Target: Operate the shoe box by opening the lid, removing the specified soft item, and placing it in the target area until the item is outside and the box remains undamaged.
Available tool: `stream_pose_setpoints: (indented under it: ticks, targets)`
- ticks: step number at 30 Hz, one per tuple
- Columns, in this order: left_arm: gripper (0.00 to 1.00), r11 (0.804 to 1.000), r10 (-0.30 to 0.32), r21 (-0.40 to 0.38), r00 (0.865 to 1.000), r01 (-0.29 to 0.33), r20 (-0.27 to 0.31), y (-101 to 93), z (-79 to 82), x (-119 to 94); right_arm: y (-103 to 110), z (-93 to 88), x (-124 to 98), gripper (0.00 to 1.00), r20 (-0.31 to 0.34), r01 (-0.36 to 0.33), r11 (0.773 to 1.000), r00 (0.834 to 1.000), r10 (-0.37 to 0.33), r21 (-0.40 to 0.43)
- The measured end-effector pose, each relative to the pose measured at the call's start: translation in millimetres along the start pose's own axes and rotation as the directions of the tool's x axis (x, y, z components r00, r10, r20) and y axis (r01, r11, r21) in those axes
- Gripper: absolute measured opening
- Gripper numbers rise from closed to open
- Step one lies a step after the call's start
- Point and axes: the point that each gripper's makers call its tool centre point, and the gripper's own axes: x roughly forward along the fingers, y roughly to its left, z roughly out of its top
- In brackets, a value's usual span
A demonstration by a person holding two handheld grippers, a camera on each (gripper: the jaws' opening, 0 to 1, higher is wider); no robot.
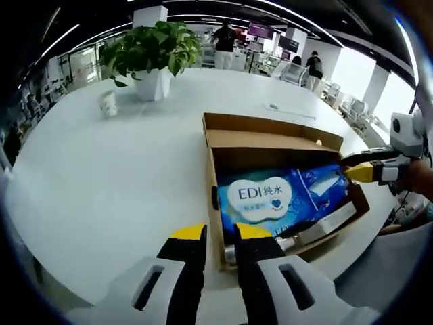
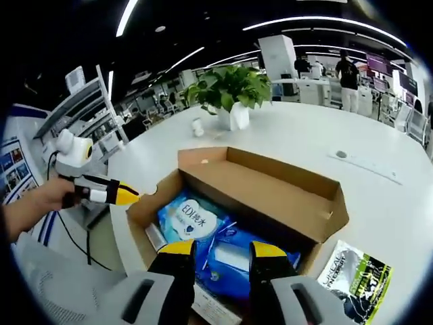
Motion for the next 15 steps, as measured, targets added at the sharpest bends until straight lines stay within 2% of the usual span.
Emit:
stream_pose_setpoints:
  ticks: [6, 10, 12, 15]
  targets:
    - [0.12, 1.0, 0.004, -0.009, 1.0, -0.004, -0.024, 11.6, -13.1, 7, 7, -4.9, 21, 0.27, -0.026, -0.013, 1.0, 1.0, 0.013, 0.011]
    - [0.08, 0.999, -0.02, -0.05, 1.0, 0.019, -0.007, 11.2, -13.2, 11, 11, -6.3, 34, 0.27, -0.04, -0.02, 1.0, 0.999, 0.02, 0.016]
    - [0.05, 0.999, -0.031, -0.042, 0.999, 0.031, -0.006, 7.9, -13.4, 12, 12, -7.6, 41, 0.27, -0.056, -0.023, 1.0, 0.998, 0.024, 0.015]
    - [0.04, 1.0, -0.01, -0.02, 1.0, 0.01, -0.01, 7.6, -13.4, 13, 13, -10.4, 50, 0.28, -0.078, -0.021, 1.0, 0.997, 0.022, 0.014]
